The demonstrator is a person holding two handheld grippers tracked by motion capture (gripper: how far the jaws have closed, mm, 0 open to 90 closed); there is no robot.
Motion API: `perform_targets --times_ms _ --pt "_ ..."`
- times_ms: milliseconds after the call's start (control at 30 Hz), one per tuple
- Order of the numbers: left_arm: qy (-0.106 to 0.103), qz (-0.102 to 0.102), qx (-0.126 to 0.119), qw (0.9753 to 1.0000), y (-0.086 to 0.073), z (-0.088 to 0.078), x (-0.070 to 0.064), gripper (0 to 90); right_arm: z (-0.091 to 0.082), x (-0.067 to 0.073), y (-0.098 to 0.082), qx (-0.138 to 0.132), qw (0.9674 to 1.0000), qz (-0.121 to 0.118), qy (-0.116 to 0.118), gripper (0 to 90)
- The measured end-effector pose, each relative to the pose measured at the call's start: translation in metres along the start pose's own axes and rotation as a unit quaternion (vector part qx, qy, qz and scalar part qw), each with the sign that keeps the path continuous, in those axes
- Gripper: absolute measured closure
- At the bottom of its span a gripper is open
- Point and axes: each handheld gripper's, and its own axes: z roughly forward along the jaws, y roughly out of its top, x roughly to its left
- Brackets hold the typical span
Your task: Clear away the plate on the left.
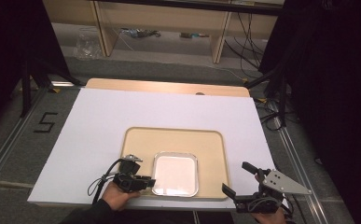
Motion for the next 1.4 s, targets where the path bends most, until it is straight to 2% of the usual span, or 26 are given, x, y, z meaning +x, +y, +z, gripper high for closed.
perform_targets --times_ms 33,167,300,333,367,467,500,533,567,600,633,667,733,767,867,900,967,1000,1033,1100,1233,1300,1400 --pt "0.0 0.0 0.0 1.0 0.0 0.0 0.0 73.3 0.0 0.0 0.0 -0.001 0.9999 0.008 0.008 0.4" --pt "0.005 0.0 -0.007 1.0 0.0 0.0 -0.001 71.9 0.0 0.0 0.0 0.001 1.0 0.004 0.001 0.4" --pt "0.02 0.0 -0.027 0.9994 0.003 -0.005 -0.001 53.6 0.0 0.0 0.0 -0.001 1.0 0.0 -0.001 0.4" --pt "0.025 0.004 -0.021 0.9995 0.004 -0.007 0.0 49.0 0.0 -0.001 0.0 0.001 1.0 -0.001 0.005 0.4" --pt "0.029 -0.007 -0.027 0.9992 0.005 -0.008 0.001 45.1 0.0 -0.001 0.0 0.001 1.0 -0.003 0.006 0.4" --pt "0.036 -0.02 -0.038 0.9984 0.006 -0.009 0.002 37.8 0.0 0.0 0.0 0.001 1.0 0.001 0.0 0.4" --pt "0.04 -0.014 -0.038 0.9984 0.006 -0.011 0.002 33.9 0.0 0.0 0.0 0.0 1.0 -0.003 -0.002 0.4" --pt "0.04 -0.02 -0.051 0.9977 0.006 -0.011 0.001 31.5 0.0 0.0 0.0 -0.001 1.0 -0.002 -0.001 0.4" --pt "0.041 -0.018 -0.058 0.9973 0.007 -0.013 0.001 30.3 0.0 0.0 0.0 0.001 1.0 0.005 0.002 0.4" --pt "0.043 -0.014 -0.061 0.9971 0.007 -0.015 0.001 28.9 0.0 -0.001 0.0 -0.001 1.0 0.001 0.002 0.4" --pt "0.045 -0.015 -0.065 0.9968 0.007 -0.016 0.001 24.8 0.0 0.0 0.0 -0.001 0.9999 0.008 0.007 0.4" --pt "0.049 -0.021 -0.075 0.9958 0.008 -0.017 0.001 21.9 0.0 0.0 0.0 0.0 1.0 0.004 0.002 0.4" --pt "0.057 -0.015 -0.085 0.9946 0.008 -0.021 0.0 15.4 0.0 0.0 0.0 0.0 1.0 0.004 0.002 0.4" --pt "0.061 -0.014 -0.092 0.9938 0.009 -0.022 0.0 14.7 0.0 0.0 0.0 0.0 1.0 0.004 0.001 0.4" --pt "0.052 -0.002 -0.122 0.9912 0.009 -0.027 -0.003 14.7 -0.001 0.001 0.0 0.001 1.0 0.005 -0.003 0.4" --pt "0.059 0.007 -0.123 0.9906 0.009 -0.029 -0.004 14.7 -0.001 -0.001 0.0 -0.001 0.9999 -0.006 -0.008 0.4" --pt "0.065 0.023 -0.132 0.9889 0.008 -0.034 -0.005 14.6 -0.001 -0.001 0.0 -0.004 1.0 -0.005 -0.007 0.4" --pt "0.059 0.021 -0.141 0.9881 0.008 -0.034 -0.005 14.6 -0.001 -0.001 0.0 -0.002 0.9999 -0.006 -0.009 0.4" --pt "0.056 0.018 -0.148 0.9873 0.008 -0.035 -0.005 14.6 -0.001 0.001 0.0 0.002 1.0 0.005 -0.008 0.4" --pt "0.059 0.023 -0.159 0.9852 0.007 -0.039 -0.005 14.6 -0.001 0.001 0.0 0.002 0.9999 0.006 -0.007 0.4" --pt "0.067 0.05 -0.171 0.9817 0.006 -0.044 -0.006 14.6 -0.001 0.001 0.0 0.002 1.0 0.006 -0.008 0.4" --pt "0.078 0.061 -0.176 0.9794 0.005 -0.046 -0.008 14.6 0.0 -0.001 0.0 -0.001 1.0 -0.003 0.003 0.4" --pt "0.074 0.062 -0.188 0.9774 0.004 -0.049 -0.008 14.6 0.0 0.0 0.0 -0.001 1.0 -0.002 0.003 0.4"
